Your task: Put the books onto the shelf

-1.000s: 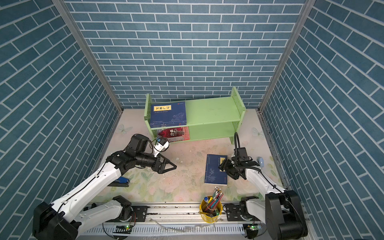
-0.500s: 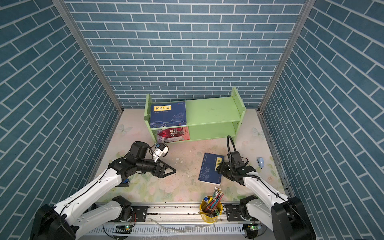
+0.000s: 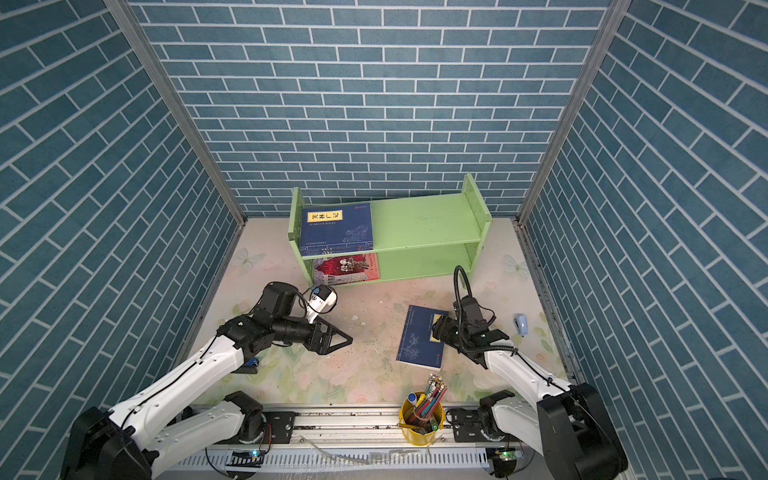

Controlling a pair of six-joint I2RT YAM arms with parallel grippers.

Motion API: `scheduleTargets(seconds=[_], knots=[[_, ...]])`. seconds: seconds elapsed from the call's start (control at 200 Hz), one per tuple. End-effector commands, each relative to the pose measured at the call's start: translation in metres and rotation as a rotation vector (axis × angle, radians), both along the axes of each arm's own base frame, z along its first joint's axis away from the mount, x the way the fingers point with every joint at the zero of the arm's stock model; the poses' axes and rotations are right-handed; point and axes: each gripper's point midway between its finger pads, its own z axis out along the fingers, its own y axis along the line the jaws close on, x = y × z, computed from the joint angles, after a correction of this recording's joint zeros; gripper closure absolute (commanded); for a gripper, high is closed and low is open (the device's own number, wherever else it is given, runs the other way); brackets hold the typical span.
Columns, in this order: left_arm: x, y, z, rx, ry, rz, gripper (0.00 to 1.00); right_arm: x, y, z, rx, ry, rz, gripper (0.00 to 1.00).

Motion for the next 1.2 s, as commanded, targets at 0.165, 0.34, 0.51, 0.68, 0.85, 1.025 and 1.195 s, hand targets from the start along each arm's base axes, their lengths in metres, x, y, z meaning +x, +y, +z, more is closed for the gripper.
scheduleTargets(seconds=[0.165,0.34,0.51,0.68,0.85,1.025,1.195], knots=[[0.005,0.010,-0.021,0.066,0.080,0.089,0.00,0.019,0.021,0.007,0.020,-0.039,0.122,0.33],[-0.005,0.017,-0.036,0.062,0.150,0.122,0.00,0.018,0.040,0.009,0.072,-0.042,0.183,0.34],[-0.007,0.021,-0.040,0.047,0.152,0.144,0.00,0.012,0.060,0.010,0.101,-0.041,0.227,0.35],[-0.005,0.024,-0.048,0.072,0.165,0.164,0.00,0.006,0.079,0.012,0.125,-0.045,0.254,0.37],[-0.002,0.026,-0.057,0.096,0.178,0.182,0.00,-0.003,0.114,0.017,0.191,-0.046,0.311,0.37],[-0.001,0.026,-0.066,0.106,0.208,0.196,0.00,-0.009,0.138,0.015,0.226,-0.026,0.339,0.38],[0.000,0.024,-0.075,0.114,0.234,0.188,0.01,-0.018,0.123,0.013,0.169,-0.015,0.328,0.39]])
